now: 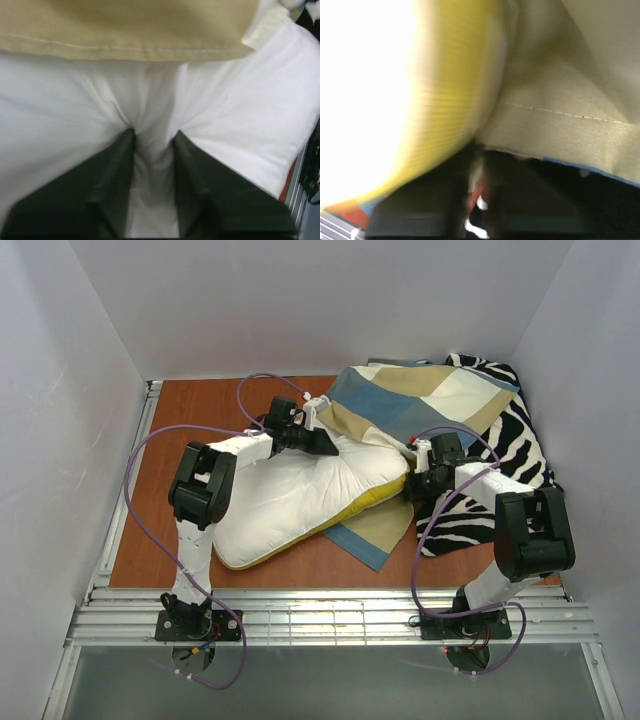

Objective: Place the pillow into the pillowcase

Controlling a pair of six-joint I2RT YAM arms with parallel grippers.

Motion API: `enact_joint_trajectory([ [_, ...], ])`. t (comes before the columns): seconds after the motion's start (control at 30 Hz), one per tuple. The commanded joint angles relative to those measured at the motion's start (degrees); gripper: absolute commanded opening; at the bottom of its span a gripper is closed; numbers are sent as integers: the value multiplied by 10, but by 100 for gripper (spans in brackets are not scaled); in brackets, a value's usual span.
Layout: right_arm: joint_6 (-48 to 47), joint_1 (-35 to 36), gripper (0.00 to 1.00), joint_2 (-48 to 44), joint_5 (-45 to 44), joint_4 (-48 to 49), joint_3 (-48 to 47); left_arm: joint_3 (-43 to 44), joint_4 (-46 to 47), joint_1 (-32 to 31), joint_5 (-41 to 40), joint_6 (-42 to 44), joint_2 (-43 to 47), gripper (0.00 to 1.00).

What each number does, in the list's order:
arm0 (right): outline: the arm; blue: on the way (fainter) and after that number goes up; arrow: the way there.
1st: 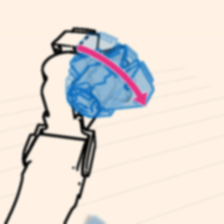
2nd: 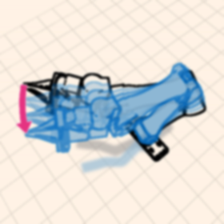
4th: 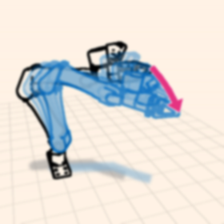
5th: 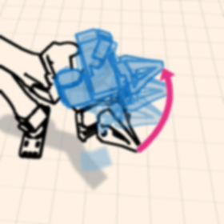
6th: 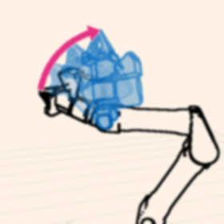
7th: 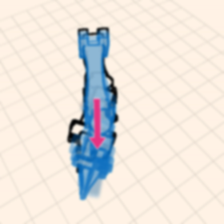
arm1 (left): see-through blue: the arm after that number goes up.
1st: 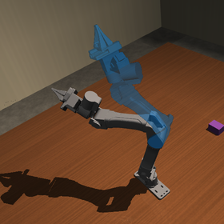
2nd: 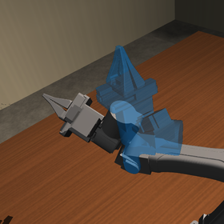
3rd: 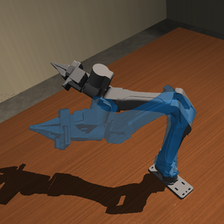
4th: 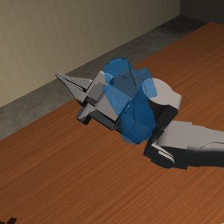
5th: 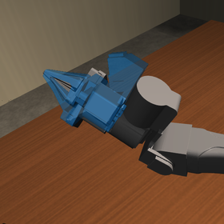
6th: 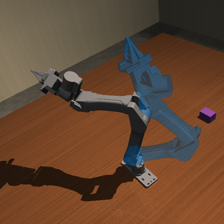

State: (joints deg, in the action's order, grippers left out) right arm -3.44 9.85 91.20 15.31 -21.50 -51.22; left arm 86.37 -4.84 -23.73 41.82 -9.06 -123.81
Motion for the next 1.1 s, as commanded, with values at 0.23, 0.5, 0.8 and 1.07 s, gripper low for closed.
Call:
enact_joint_trajectory([
  [0.23, 28, 1, 1, -132, 91, 72, 32, -62, -231, 4, 84, 327, 209, 85],
  [0.5, 28, 0, 1, -149, 120, 73, 61, -188, -77, -153, -141, 331, 250, 88],
  [0.8, 44, 0, 1, -175, 165, 73, 71, -197, 67, -239, -298, 325, 157, 88],
  [1.07, 36, 1, 1, -219, 213, 68, 103, -46, -8, -188, -352, 225, 54, 0],
])
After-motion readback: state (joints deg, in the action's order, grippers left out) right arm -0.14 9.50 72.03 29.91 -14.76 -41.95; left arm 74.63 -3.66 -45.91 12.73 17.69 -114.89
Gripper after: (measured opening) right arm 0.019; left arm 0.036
